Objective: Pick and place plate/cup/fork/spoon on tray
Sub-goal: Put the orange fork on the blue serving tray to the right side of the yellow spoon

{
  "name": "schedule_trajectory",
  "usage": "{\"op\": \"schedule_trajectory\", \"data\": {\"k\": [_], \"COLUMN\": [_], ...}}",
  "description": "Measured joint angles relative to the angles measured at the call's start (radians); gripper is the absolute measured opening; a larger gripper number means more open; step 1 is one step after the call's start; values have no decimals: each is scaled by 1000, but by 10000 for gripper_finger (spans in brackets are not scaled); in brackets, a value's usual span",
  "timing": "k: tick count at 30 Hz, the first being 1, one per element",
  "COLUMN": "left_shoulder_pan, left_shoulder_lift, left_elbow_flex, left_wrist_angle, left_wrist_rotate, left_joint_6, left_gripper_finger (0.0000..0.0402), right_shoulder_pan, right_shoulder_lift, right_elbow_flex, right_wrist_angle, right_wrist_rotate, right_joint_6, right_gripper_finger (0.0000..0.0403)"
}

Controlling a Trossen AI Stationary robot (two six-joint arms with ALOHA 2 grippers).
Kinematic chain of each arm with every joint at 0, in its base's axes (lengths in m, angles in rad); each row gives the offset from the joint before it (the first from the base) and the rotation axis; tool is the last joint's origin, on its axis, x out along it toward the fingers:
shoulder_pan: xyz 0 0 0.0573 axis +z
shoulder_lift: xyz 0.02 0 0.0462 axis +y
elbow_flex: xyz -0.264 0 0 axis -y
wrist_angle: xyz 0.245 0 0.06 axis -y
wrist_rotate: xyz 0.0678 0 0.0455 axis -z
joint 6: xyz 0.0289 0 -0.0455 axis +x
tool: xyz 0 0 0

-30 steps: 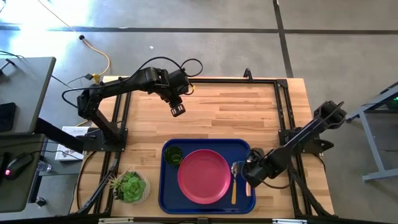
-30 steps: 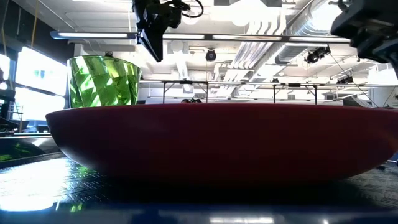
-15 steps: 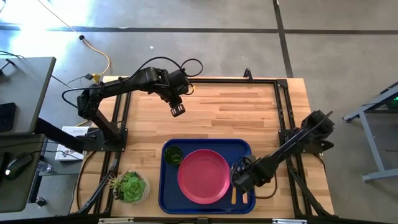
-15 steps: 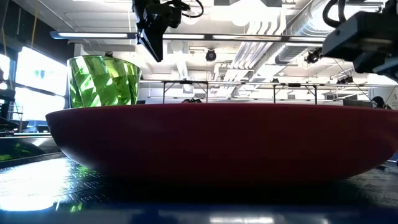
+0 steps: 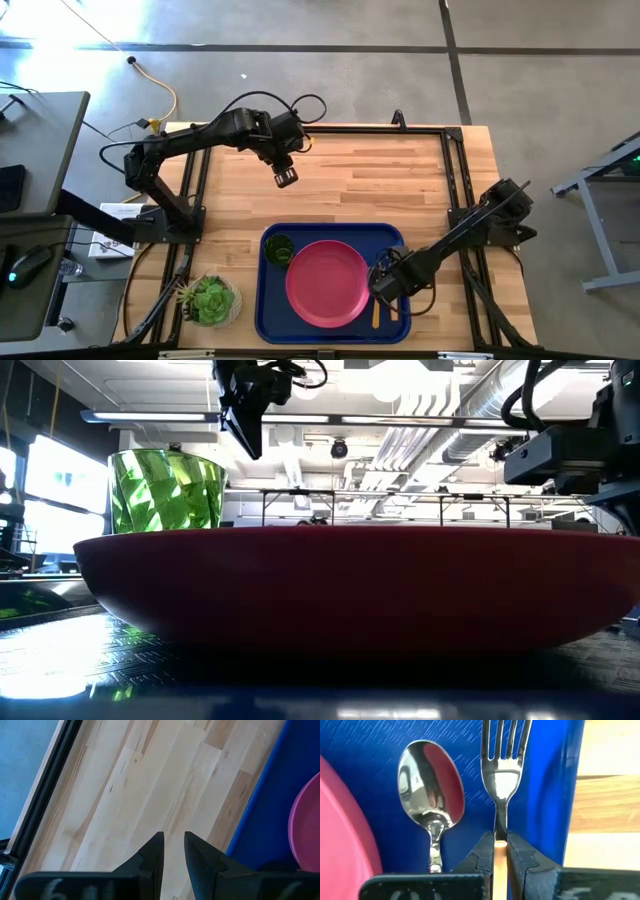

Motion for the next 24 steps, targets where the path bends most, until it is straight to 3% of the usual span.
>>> {"op": "schedule_trajectory", "data": {"k": [24], "left_shoulder_pan": [0], "left_shoulder_lift": [0], "left_elbow_flex": [0], "left_wrist_angle": [0], "left_wrist_rotate": [0], "left_joint_6": [27], "left_gripper_finger": [65], "right_shoulder_pan": [0], "right_shoulder_lift": [17], "right_elbow_flex": [-1], "right_wrist_angle": [39], "right_wrist_rotate": [-39], "right_joint_6": [5], "right_gripper_finger": [24]}}
